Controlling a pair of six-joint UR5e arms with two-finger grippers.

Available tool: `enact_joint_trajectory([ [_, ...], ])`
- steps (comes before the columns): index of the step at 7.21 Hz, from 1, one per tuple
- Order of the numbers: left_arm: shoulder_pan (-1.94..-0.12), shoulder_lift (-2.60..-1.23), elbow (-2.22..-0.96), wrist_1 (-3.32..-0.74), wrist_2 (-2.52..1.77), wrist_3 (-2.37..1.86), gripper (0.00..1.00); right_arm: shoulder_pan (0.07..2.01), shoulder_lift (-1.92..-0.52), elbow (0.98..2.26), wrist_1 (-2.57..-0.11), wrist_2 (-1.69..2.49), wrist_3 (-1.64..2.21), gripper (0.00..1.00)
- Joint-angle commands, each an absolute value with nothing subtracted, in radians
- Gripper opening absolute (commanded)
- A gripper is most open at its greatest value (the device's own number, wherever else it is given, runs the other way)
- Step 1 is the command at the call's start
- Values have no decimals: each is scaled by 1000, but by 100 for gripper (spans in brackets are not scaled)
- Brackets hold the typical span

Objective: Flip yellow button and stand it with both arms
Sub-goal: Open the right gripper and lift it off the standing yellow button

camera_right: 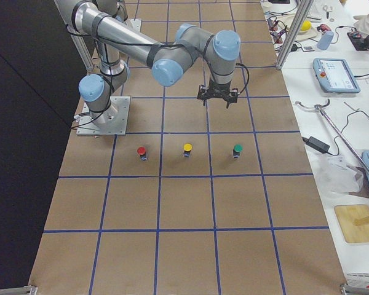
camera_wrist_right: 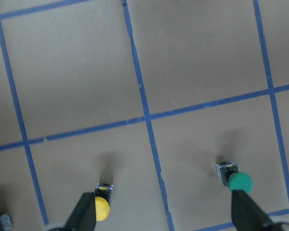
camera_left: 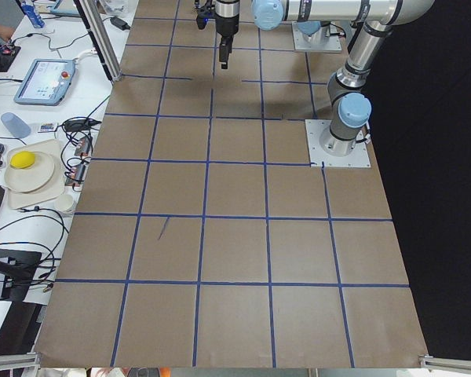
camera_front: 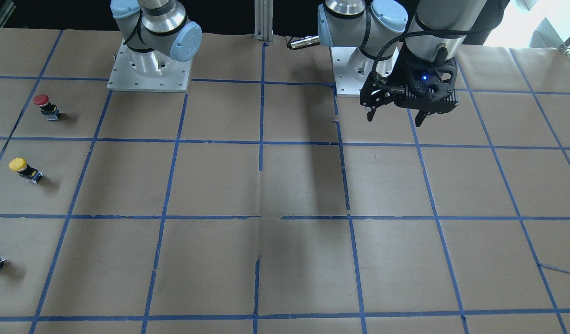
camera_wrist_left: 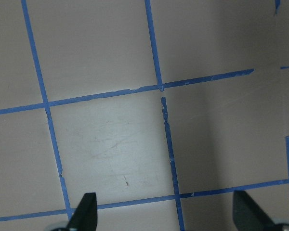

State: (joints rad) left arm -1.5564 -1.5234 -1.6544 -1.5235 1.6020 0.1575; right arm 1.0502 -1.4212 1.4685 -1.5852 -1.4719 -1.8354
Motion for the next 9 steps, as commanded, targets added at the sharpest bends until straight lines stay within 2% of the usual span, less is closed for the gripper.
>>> enact_joint_trajectory([
  [1, -1557, -1520, -1661, -1520, 1595, 155, 100, 1197, -1468, 1437, -1522, -1467, -1468, 100],
  [5, -1560, -1522, -1663, -1517, 1591, 150, 100, 1512, -1479, 1393, -1528, -1468, -723, 100],
  [9, -1560, -1522, -1661, -1514, 1589, 150, 100, 1646, -1459, 1376, -1531, -1598, -168, 100],
])
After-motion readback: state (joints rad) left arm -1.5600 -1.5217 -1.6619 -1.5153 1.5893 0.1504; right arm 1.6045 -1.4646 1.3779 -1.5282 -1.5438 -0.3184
